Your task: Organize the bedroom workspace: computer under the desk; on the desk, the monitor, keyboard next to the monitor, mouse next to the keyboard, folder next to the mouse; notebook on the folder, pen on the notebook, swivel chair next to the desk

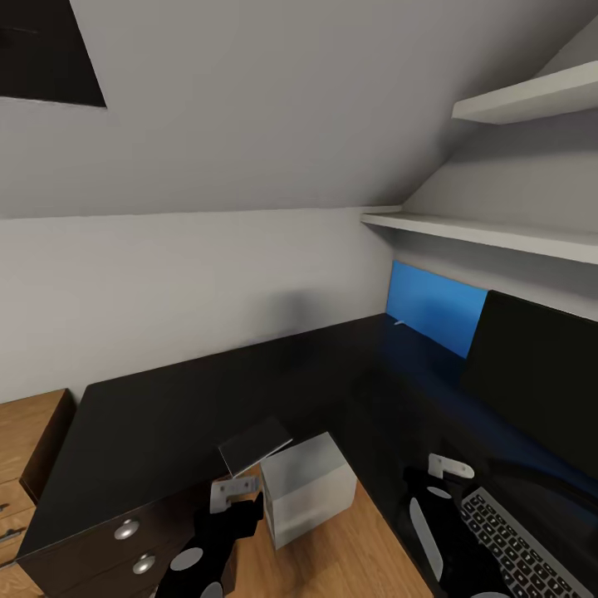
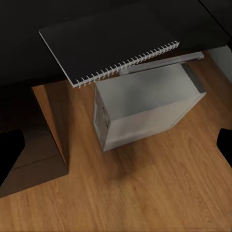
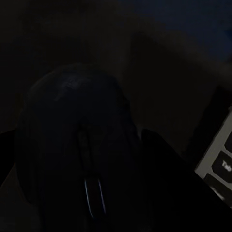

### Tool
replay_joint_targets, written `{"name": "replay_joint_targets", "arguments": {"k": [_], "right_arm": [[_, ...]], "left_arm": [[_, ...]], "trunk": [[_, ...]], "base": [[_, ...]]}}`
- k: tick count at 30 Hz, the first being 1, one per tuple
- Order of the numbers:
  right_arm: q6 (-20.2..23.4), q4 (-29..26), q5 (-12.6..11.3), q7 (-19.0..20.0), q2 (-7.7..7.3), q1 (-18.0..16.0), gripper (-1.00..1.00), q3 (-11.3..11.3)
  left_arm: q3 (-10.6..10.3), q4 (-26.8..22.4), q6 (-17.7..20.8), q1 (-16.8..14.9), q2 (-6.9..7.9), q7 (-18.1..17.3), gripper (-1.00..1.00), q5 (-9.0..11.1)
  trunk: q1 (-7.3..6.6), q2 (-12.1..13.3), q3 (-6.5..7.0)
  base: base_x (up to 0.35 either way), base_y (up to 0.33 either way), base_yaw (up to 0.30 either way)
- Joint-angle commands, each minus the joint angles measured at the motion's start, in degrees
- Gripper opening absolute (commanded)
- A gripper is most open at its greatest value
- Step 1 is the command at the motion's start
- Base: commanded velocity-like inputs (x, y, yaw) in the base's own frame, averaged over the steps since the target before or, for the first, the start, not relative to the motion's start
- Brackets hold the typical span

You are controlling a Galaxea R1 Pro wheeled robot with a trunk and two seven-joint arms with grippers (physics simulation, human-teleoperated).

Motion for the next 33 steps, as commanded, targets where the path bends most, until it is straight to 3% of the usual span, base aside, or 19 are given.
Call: {"name": "replay_joint_targets", "arguments": {"k": [1, 7, 14, 22, 33], "right_arm": [[0.14, -0.11, -0.44, -0.23, 0.05, -0.03, -1.0, -0.06], [-0.25, -0.13, -0.46, -0.25, 0.08, -0.03, -1.0, -0.06], [-2.82, -0.01, -0.39, -0.25, 0.01, -0.03, -1.0, -0.08], [-7.53, 0.28, -0.38, -0.25, -0.55, -0.03, -1.0, -0.15], [-9.37, 1.51, -0.38, -0.25, -1.46, -0.03, -1.0, -0.15]], "left_arm": [[-0.09, -0.09, 0.1, -0.05, 0.02, 0.55, 1.0, 0.57], [-0.09, -0.04, 0.1, -0.06, 0.05, 0.55, 1.0, 0.58], [-0.09, -0.05, 0.1, -0.06, 0.01, 0.55, 1.0, 0.59], [-0.17, -0.02, 0.1, -0.06, -0.02, 0.55, 1.0, 0.59], [-0.18, 0.06, 0.1, -0.05, -0.02, 0.55, 1.0, 0.59]], "trunk": [[0.23, -0.47, -0.26], [1.55, -2.87, -1.34], [1.55, -2.87, -1.34], [3.31, -6.08, -2.77], [5.72, -10.49, -4.75]], "base": [[0.0, 0.0, 0.0], [0.0, 0.0, 0.0], [0.0, 0.0, 0.0], [0.0, 0.0, 0.0], [0.0, 0.0, 0.0]]}}
